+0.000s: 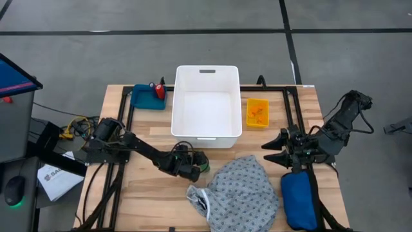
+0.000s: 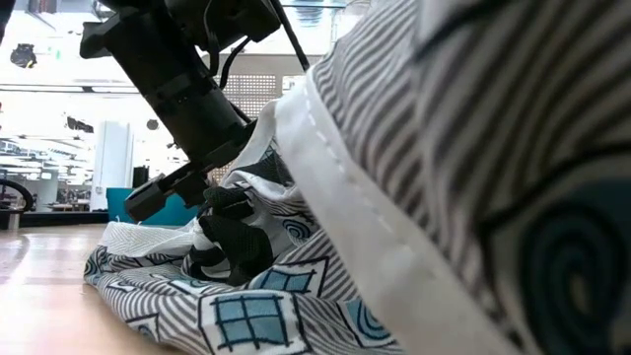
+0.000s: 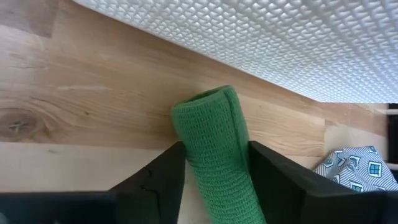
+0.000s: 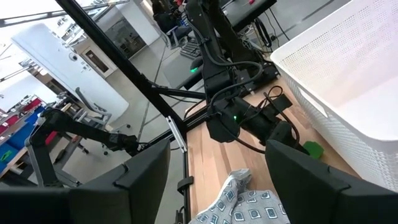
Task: Pick & place medical supplies in basket/bin
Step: Put the green bandage into the blue bin
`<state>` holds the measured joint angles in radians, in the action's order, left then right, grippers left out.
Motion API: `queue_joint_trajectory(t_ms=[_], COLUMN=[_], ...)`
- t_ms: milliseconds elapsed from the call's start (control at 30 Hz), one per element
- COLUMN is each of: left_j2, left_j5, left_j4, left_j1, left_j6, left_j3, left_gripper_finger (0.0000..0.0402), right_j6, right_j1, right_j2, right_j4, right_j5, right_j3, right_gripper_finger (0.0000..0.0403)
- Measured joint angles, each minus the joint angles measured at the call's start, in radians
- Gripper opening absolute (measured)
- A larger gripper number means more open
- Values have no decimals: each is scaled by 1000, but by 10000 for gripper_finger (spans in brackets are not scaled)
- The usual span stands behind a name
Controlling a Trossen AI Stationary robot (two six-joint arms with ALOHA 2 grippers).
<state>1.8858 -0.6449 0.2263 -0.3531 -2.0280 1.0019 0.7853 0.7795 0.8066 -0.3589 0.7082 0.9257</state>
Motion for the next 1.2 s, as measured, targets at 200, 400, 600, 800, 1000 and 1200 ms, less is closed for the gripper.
queue_joint_trajectory(t_ms=[200,400,600,800,1000,1200], left_j2=[0,0,0,-32,-186,-353], left_j5=[-5,-39,-66,-178,-249,-246], left_j4=[-2,4,-23,-58,258,615], left_j1=[-8,-47,-95,-175,-269,-338], left_j6=[5,5,4,37,29,-35], left_j3=[-1,-2,-2,-3,-2,-2], left_gripper_finger=[122,92,62,53,52,45], right_j6=[0,0,6,20,53,53], right_j1=[0,0,0,0,0,-1], right_j2=[0,0,0,10,38,67], right_j4=[1,2,2,5,5,56], right_j5=[0,9,26,40,50,82], right_j3=[0,0,0,0,0,0], right_gripper_finger=[260,260,260,260,260,260])
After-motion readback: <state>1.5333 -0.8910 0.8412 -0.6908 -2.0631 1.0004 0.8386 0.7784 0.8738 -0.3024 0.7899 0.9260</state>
